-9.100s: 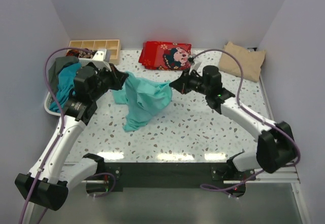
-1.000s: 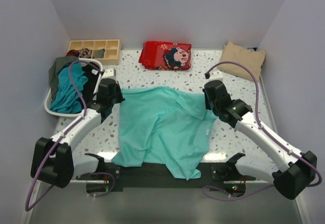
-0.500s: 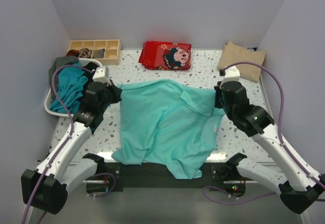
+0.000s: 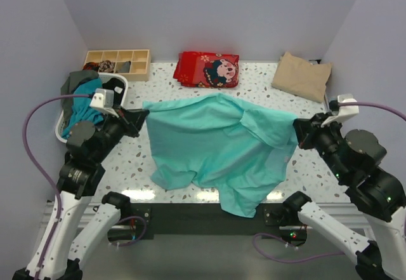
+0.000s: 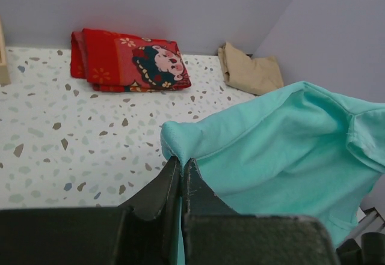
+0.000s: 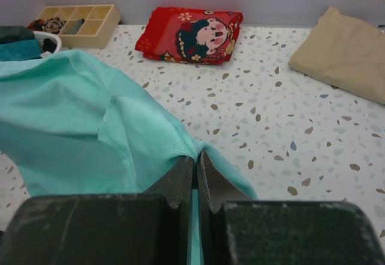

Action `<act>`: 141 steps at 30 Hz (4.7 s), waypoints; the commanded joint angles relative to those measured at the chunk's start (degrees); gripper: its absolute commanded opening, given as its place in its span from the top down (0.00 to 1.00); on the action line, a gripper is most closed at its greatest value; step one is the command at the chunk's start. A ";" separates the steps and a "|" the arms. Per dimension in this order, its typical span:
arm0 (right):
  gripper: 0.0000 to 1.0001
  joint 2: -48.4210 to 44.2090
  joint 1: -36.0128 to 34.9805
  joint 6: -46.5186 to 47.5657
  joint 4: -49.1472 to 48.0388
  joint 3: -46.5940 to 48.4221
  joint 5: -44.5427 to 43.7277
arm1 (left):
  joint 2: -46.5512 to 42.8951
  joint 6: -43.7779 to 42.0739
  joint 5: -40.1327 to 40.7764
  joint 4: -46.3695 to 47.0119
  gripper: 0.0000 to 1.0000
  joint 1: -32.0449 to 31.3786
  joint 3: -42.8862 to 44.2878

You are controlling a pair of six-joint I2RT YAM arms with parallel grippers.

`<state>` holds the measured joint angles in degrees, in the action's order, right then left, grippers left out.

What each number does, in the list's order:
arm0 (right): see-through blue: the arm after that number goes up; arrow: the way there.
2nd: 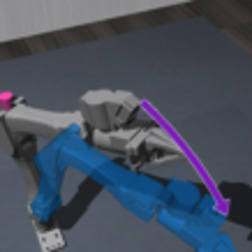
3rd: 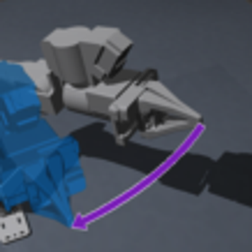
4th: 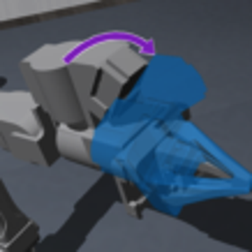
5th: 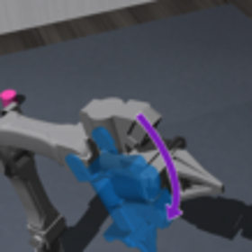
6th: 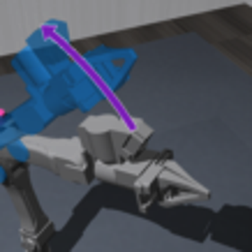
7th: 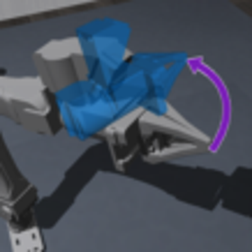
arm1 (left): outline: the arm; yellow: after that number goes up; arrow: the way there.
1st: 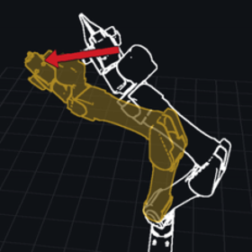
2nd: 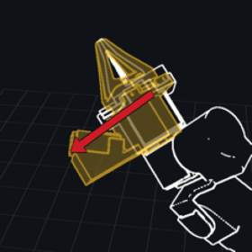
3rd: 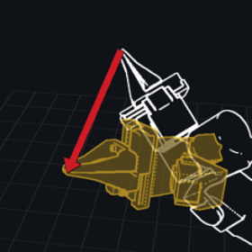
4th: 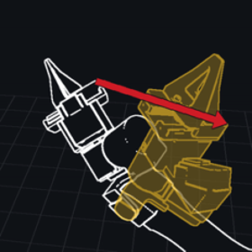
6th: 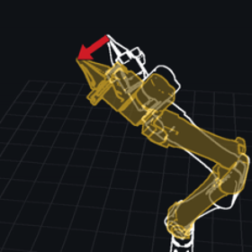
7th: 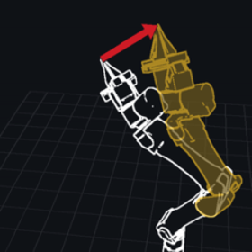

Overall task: Fold and stack the t-shirts
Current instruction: Flatten out the tshirt, then grap the side of the flattened tshirt furthest away from the robot with both arms

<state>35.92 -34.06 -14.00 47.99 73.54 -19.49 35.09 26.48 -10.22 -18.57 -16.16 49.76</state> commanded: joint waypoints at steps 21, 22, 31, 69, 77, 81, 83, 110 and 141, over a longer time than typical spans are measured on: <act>1.00 9.42 0.14 1.25 -9.03 -2.86 -6.78 | 1.99 4.89 8.10 -6.94 1.00 -0.01 4.25; 1.00 10.82 0.14 1.26 -12.53 -5.74 -9.58 | 4.96 5.33 8.72 -5.09 1.00 -0.01 2.55; 1.00 34.90 1.45 4.06 -29.14 -8.06 -20.51 | 32.21 5.86 16.54 13.72 1.00 0.08 -2.91; 0.25 53.74 17.02 -0.67 -16.79 2.33 7.96 | 51.58 4.96 15.58 20.23 0.15 -1.48 6.34; 0.26 42.76 16.31 -3.05 -16.35 -17.08 22.82 | 48.67 8.06 11.36 25.68 0.15 -7.56 -11.78; 0.26 40.63 15.87 -5.33 -18.54 -23.78 26.51 | 49.02 7.80 12.76 25.43 0.15 -7.83 -15.12; 0.27 41.42 15.61 -6.65 -18.89 -26.32 26.52 | 49.89 7.62 13.56 23.94 0.16 -7.92 -15.65; 0.25 9.34 4.71 -33.91 4.59 -40.76 9.55 | 29.17 16.07 15.66 -0.07 0.18 -12.84 -27.00; 0.37 71.56 31.69 -15.79 -37.17 0.90 41.71 | 55.26 9.73 27.80 9.87 0.00 7.72 1.83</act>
<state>105.56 -4.80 -27.27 16.12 73.28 11.88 89.45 34.98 17.12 -11.38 -10.09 51.79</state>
